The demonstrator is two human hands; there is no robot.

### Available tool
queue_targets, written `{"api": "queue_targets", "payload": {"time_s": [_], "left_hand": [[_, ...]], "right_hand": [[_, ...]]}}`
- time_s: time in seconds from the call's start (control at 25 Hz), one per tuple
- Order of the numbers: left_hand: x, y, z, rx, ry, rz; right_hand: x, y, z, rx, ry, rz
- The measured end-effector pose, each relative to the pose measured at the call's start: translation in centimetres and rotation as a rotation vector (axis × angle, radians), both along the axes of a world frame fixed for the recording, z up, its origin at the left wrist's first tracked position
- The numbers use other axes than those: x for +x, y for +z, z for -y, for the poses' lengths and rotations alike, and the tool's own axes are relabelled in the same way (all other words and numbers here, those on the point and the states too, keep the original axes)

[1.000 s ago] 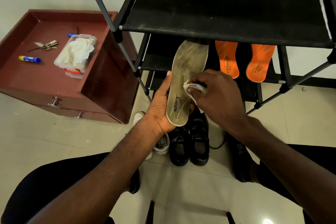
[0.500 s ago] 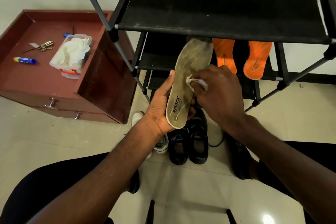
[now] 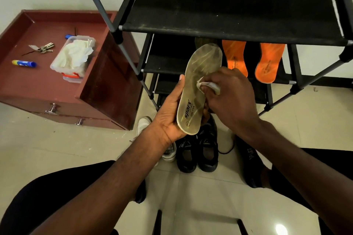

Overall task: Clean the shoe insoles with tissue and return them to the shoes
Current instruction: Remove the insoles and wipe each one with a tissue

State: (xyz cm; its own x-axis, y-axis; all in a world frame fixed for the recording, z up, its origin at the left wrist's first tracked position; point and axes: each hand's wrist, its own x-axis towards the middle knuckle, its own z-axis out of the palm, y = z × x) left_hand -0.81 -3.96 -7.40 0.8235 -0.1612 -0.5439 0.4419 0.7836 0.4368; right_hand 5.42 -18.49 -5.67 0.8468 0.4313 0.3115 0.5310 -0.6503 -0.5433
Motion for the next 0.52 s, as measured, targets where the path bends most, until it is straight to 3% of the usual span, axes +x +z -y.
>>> {"api": "queue_targets", "payload": {"time_s": [0.28, 0.4, 0.48, 0.52], "left_hand": [[-0.1, -0.9, -0.8, -0.054, 0.067, -0.036], [0.0, -0.4, -0.5, -0.039, 0.035, -0.034], [-0.1, -0.4, -0.2, -0.022, 0.025, -0.015], [-0.1, -0.5, -0.2, -0.031, 0.017, -0.012]], "right_hand": [[-3.9, 0.0, -1.5, -0.012, 0.338, -0.086], [-2.0, 0.0, -0.8, -0.053, 0.181, 0.018], [-0.7, 0.1, -0.4, -0.004, 0.048, -0.018], [-1.0, 0.0, -0.6, 0.021, 0.084, -0.048]]}}
